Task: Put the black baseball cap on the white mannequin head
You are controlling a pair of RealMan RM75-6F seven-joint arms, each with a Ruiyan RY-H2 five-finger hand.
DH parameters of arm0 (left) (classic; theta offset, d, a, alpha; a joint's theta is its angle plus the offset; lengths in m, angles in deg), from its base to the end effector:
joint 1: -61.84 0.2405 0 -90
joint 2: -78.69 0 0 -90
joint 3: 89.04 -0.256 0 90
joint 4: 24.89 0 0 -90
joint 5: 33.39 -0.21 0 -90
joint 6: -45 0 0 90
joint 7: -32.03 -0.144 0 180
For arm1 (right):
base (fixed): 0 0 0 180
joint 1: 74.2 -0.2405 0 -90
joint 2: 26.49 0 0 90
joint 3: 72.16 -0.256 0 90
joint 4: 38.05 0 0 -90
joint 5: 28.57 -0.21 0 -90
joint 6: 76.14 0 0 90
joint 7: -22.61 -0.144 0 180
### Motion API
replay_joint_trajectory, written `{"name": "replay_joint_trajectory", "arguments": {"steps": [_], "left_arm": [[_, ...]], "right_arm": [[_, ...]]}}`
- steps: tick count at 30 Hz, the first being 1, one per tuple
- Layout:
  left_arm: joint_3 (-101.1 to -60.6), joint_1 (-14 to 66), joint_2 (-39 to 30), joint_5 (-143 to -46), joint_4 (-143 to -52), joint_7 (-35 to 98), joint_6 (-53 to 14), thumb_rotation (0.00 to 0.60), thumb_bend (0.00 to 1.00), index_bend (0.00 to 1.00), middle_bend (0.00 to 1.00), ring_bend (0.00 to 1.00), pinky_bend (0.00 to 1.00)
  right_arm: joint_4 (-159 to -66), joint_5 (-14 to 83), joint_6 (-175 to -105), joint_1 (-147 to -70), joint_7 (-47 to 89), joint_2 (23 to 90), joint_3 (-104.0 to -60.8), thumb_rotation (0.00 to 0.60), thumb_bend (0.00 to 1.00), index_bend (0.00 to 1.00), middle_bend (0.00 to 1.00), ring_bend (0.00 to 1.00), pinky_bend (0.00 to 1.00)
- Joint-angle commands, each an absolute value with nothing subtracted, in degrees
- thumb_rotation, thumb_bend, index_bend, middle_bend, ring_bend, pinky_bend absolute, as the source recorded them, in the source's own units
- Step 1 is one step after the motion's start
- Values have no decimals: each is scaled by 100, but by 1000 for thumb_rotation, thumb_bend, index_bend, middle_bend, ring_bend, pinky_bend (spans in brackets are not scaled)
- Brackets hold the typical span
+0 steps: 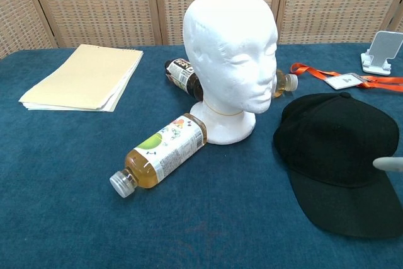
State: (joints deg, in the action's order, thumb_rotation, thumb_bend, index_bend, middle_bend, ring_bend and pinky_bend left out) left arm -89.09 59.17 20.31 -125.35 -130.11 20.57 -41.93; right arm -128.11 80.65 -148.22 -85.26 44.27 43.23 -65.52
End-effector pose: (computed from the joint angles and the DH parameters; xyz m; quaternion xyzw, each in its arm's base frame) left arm -0.2678 0.1562 0.1644 -0.6358 -0.3558 -0.3719 0.5752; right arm -0.2659 -0.1530 0.0626 0.8388 -0.2067 0.2888 0.4127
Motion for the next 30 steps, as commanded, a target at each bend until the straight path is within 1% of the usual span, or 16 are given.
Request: {"name": "replay_joint_trajectory", "arguments": {"steps": [1,7,9,11,13,19,23,30], "left_arm": [[-8895,5915,2017,-12510,-13013,2043,-4200,600,0,0,0,0,0],[-8874,5903,2008,-12447,-13001,2037,-4180,600,0,0,0,0,0],[-8871,5891,2000,-12427,-12996,2023,-4154,600,0,0,0,0,0],[-8872,5884,1992,-12412,-12988,2007,-4138,600,0,0,0,0,0],[-8867,5882,1987,-12394,-12983,1999,-4132,600,0,0,0,0,0],[-8851,5864,1977,-12333,-12974,1978,-4104,600,0,0,0,0,0],[-8851,5846,1966,-12311,-12973,1951,-4071,600,0,0,0,0,0],[-8843,5852,1972,-12286,-12972,1977,-4097,600,0,0,0,0,0]], "right_arm": [[-12613,8154,-14751,-8653,4367,4513,-6561,600,0,14,916,1000,1000],[-12468,8287,-14578,-8851,4517,4780,-6596,600,4,105,917,1000,1000],[-12461,8303,-14463,-8922,4623,4862,-6608,600,38,128,918,1000,1000],[-12469,8283,-14324,-8995,4709,4940,-6626,600,111,157,918,1000,1000],[-12465,8266,-14242,-9051,4782,4998,-6660,600,137,178,918,1000,1000],[-12500,7980,-13952,-9204,5036,5281,-6837,600,155,191,918,1000,1000],[-12407,7876,-13880,-9260,5264,5457,-6908,600,191,197,920,1000,1000],[-12141,7706,-13905,-9275,5402,5725,-6958,600,213,213,923,1000,1000]]}}
